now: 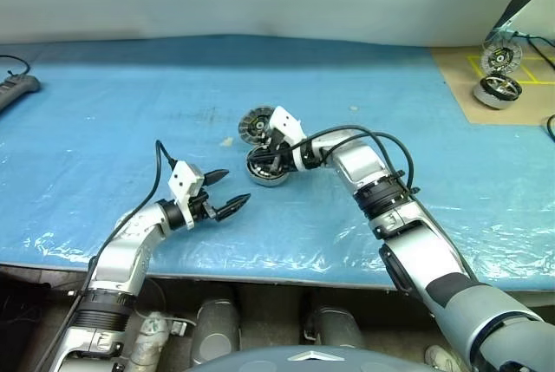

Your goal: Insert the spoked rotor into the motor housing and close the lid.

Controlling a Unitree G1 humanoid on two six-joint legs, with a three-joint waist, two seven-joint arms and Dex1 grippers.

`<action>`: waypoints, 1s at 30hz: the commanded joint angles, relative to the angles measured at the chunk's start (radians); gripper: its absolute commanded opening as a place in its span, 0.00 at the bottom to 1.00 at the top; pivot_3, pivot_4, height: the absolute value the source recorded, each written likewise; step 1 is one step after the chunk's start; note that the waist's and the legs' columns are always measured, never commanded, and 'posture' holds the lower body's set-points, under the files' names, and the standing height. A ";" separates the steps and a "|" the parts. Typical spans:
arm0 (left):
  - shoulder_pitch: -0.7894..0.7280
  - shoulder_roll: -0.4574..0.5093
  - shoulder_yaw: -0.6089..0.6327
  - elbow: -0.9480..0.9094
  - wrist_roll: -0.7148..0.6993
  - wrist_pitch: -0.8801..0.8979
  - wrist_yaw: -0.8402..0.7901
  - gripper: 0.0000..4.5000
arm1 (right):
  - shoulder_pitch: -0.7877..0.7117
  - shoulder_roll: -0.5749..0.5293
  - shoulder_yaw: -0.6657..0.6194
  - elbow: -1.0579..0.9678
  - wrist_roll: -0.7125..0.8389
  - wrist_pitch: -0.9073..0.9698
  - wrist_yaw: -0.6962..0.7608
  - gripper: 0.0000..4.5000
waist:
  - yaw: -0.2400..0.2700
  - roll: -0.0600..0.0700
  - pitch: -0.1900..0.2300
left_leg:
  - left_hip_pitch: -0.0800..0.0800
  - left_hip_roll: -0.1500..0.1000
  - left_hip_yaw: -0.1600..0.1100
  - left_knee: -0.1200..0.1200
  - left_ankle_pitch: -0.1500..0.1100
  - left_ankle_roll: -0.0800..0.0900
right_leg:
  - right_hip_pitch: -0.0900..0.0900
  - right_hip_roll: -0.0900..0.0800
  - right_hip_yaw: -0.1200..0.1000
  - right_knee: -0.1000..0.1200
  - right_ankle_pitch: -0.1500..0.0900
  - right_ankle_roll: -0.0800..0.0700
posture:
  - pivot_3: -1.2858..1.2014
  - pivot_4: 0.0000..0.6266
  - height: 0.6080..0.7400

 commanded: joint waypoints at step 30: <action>-0.029 -0.032 0.027 -0.027 -0.053 0.042 0.034 1.00 | 0.059 -0.022 -0.127 -0.140 0.059 -0.087 0.000 0.00 | 0.002 0.000 0.000 | -0.001 0.000 0.000 0.000 0.000 0.000 | -0.001 0.000 -0.001 0.000 0.000 0.000 | 0.52 0.24 1.00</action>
